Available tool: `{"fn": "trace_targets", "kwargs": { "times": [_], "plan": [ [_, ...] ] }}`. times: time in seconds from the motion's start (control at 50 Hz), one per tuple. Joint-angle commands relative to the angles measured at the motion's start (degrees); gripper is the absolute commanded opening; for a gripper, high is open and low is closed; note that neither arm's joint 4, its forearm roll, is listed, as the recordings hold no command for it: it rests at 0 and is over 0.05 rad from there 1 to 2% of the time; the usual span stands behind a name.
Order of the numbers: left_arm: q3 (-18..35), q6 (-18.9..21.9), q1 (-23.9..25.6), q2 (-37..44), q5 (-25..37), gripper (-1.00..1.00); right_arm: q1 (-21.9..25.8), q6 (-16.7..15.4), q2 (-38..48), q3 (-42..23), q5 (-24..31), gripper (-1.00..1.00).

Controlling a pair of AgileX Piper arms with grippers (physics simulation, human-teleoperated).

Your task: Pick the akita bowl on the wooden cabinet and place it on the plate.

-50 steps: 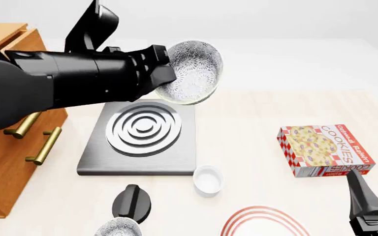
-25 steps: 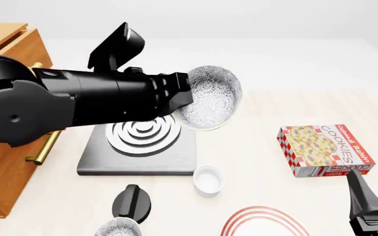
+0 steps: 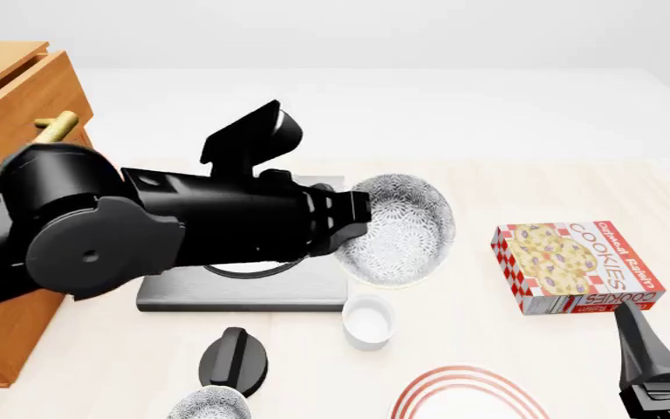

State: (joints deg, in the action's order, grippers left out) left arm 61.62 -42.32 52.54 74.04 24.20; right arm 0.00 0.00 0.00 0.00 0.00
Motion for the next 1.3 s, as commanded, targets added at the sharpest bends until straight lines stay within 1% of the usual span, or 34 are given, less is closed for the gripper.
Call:
{"fn": "trace_targets", "kwargs": {
  "times": [0.02,0.58,0.72,1.08,1.3],
  "plan": [
    [-0.19,0.25,1.97,0.73,-0.21,-1.0,0.0,0.0,0.0,0.0,0.0,1.0],
    [-1.26,-1.46,4.87,2.51,-0.6,-1.0,0.0,0.0,0.0,0.0,0.0,1.0],
    [-0.71,-1.63,6.2,2.93,-0.16,-1.0,0.0,0.0,0.0,0.0,0.0,1.0],
    [-0.46,-2.42,7.24,3.85,0.6,-1.0,0.0,0.0,0.0,0.0,0.0,1.0],
    [-1.4,-3.49,8.62,5.7,-0.24,-1.0,0.0,0.0,0.0,0.0,0.0,1.0]
  ]
}}
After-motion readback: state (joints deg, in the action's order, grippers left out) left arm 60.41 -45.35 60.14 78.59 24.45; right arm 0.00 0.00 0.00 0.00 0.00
